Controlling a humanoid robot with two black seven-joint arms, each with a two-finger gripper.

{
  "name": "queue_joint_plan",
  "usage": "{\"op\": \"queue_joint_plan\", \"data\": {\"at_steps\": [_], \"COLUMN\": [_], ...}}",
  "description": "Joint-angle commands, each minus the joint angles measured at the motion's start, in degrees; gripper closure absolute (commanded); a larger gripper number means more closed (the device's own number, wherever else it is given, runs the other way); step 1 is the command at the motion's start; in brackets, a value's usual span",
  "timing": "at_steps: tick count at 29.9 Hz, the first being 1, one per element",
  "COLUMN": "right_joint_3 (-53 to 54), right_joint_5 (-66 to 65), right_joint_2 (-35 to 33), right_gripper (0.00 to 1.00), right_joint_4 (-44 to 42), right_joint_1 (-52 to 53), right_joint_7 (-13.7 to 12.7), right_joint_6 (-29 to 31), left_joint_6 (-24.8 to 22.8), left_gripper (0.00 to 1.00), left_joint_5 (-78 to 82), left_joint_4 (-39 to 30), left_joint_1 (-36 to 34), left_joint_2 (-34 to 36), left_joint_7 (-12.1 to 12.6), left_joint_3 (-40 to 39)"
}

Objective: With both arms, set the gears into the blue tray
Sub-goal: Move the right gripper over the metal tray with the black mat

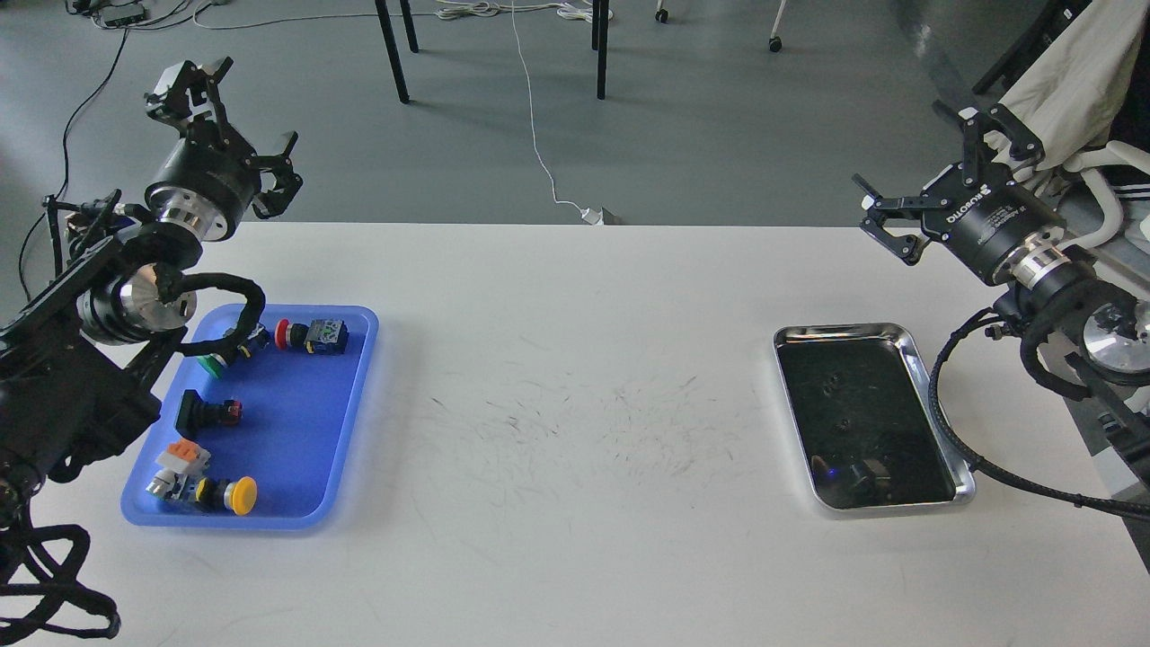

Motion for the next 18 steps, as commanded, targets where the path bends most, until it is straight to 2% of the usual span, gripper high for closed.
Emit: {"op": "queue_joint_plan", "data": {"at_steps": [1, 5, 8, 10, 12, 14, 18], "right_joint_3": [-4.6, -15.4, -26.3, -34.7, -44.8, -57.5, -76.4], "right_joint_5": [-1.1, -8.4, -19.4, -32.6, -48.3, -60.5, -66.8], "right_joint_2": [-2.5, -6.1, -7.9, -9.5, -10.1, -9.6, -5.1], "right_gripper": [0.01, 0.01, 0.01, 0.01, 0.01, 0.01, 0.01], "right_joint_4": [0.1, 1.1, 3.6, 8.1, 13.1, 16.3, 16.3], "right_joint_1": [3.4, 11.4, 21.1, 28.6, 36.4, 44.1, 51.6], "right_joint_7": [-0.3, -0.9, -3.3, -6.3, -7.9, -7.9, -7.8], "right_joint_6": [-0.2, -0.5, -0.6, -0.8, -0.8, -0.5, -0.2], "left_joint_6": [0.2, 0.2, 0.2, 0.2, 0.1, 0.0, -0.1], "left_gripper": [0.02, 0.02, 0.02, 0.02, 0.02, 0.02, 0.02], "left_joint_5": [0.7, 0.7, 0.7, 0.7, 0.7, 0.7, 0.6], "left_joint_4": [0.0, 0.0, -0.1, -0.1, -0.1, -0.1, -0.2], "left_joint_1": [-0.1, -0.1, -0.1, -0.3, -0.4, -0.5, -0.5], "left_joint_2": [0.0, 0.2, 1.2, 1.4, 1.5, 1.7, 2.6], "left_joint_7": [-0.1, -0.1, -0.1, -0.1, -0.1, -0.1, -0.1], "left_joint_3": [0.0, 0.0, -0.1, -0.1, -0.1, -0.1, -0.2]}}
